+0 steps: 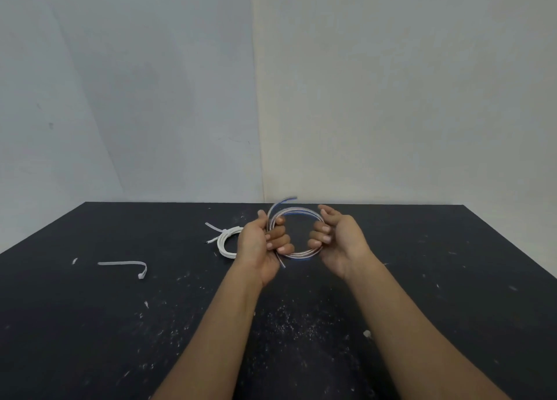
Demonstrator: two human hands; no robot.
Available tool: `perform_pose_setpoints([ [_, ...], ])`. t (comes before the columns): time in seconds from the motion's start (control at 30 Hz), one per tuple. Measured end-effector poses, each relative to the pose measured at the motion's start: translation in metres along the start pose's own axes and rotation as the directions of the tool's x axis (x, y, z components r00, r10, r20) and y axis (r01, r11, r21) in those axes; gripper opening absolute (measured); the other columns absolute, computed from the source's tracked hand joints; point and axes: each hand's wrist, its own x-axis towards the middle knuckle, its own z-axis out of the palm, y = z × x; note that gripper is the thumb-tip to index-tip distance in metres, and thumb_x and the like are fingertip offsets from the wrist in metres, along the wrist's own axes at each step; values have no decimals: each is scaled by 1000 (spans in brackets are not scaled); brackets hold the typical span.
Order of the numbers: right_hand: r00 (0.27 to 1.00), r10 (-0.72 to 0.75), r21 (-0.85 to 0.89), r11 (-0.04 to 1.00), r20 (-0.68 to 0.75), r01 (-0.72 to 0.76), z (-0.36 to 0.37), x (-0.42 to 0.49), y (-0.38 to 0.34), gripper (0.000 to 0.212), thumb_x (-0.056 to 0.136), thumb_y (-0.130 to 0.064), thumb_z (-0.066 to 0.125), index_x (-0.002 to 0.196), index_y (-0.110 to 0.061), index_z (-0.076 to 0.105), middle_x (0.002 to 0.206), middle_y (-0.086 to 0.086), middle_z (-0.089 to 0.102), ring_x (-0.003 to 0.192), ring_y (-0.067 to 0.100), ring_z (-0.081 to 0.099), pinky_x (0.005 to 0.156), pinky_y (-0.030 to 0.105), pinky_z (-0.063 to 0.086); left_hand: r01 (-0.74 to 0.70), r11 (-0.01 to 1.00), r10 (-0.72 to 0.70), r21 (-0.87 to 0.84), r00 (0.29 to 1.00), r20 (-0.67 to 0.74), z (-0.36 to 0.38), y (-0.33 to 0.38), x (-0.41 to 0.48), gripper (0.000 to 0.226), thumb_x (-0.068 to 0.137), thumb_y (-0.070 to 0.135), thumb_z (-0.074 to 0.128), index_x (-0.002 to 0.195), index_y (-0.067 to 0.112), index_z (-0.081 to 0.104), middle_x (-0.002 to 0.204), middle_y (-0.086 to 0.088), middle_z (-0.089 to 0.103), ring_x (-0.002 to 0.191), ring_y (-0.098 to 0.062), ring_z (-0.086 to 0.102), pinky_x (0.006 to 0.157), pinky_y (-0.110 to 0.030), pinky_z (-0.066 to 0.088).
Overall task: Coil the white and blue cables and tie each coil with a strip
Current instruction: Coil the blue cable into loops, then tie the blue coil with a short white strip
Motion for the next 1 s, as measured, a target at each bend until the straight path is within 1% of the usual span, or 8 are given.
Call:
perform_pose_setpoints([
  [0.17, 1000, -10, -54, 998, 24, 11, -3, 1, -4, 25, 98, 1, 29, 95, -15, 48, 43, -2, 28, 32, 9, 21, 37, 17, 23, 70, 992, -78, 101, 994, 78, -1, 6, -5, 29, 95, 16, 34, 70, 9, 46, 41, 8, 22, 30, -7, 21, 39, -22, 24],
  [0.3, 995, -66, -414, 905, 78, 93, -2, 2, -3, 12, 102, -17, 42, 104, -13, 53, 57, 5, 44, 39, 13, 36, 44, 26, 42, 44, 985, -51, 169, 998, 35, -6, 6, -6, 31, 97, 15, 33, 69, 11, 45, 40, 8, 22, 30, -6, 19, 38, -22, 20],
  [0.43, 954, -180, -819, 491, 237, 297, -2, 3, 2, 20, 99, -36, 53, 117, -27, 57, 95, 9, 62, 65, 18, 60, 61, 34, 56, 21, 943, -25, 332, 1000, 7, -6, 10, -8, 35, 100, 19, 32, 68, 11, 43, 38, 9, 22, 28, -4, 18, 37, -21, 15],
  [0.53, 872, -323, -902, 106, 367, 419, -5, 9, 9, 25, 99, -38, 53, 117, -29, 67, 117, 6, 56, 103, 16, 55, 95, 34, 47, 3, 900, 3, 436, 1000, -13, -5, 17, -11, 38, 103, 22, 32, 68, 11, 43, 38, 9, 22, 29, -4, 17, 38, -21, 13],
  [0.6, 834, -388, -901, 21, 392, 433, -5, 9, 10, 23, 95, -40, 58, 111, -31, 71, 117, 0, 51, 109, 11, 48, 98, 28, 41, -11, 869, 27, 495, 999, -27, -7, 21, -12, 40, 104, 23, 32, 67, 11, 44, 39, 9, 21, 30, -4, 16, 38, -20, 12],
  [0.7, 824, -385, -875, 78, 416, 478, -2, 5, 8, 13, 88, -40, 69, 98, -33, 75, 94, -13, 66, 84, 0, 60, 74, 20, 47, -24, 865, 45, 501, 999, -30, -10, 26, -12, 40, 103, 22, 32, 67, 10, 44, 39, 8, 21, 31, -4, 16, 36, -19, 13],
  [0.8, 834, -356, -872, 91, 423, 481, 2, 3, 11, 13, 84, -36, 74, 93, -27, 75, 83, -6, 71, 71, 10, 68, 65, 21, 52, -17, 887, 38, 461, 999, -36, -13, 30, -12, 39, 102, 21, 33, 66, 10, 45, 39, 8, 22, 30, -4, 16, 33, -18, 15],
  [1.0, 932, -217, -830, 429, 290, 358, 8, 5, 17, 18, 89, -32, 70, 93, -15, 75, 79, 6, 74, 57, 18, 70, 65, 33, 56, 1, 926, 33, 378, 996, -85, -25, 32, -12, 41, 103, 23, 34, 67, 9, 46, 39, 8, 22, 29, -3, 16, 31, -17, 14],
])
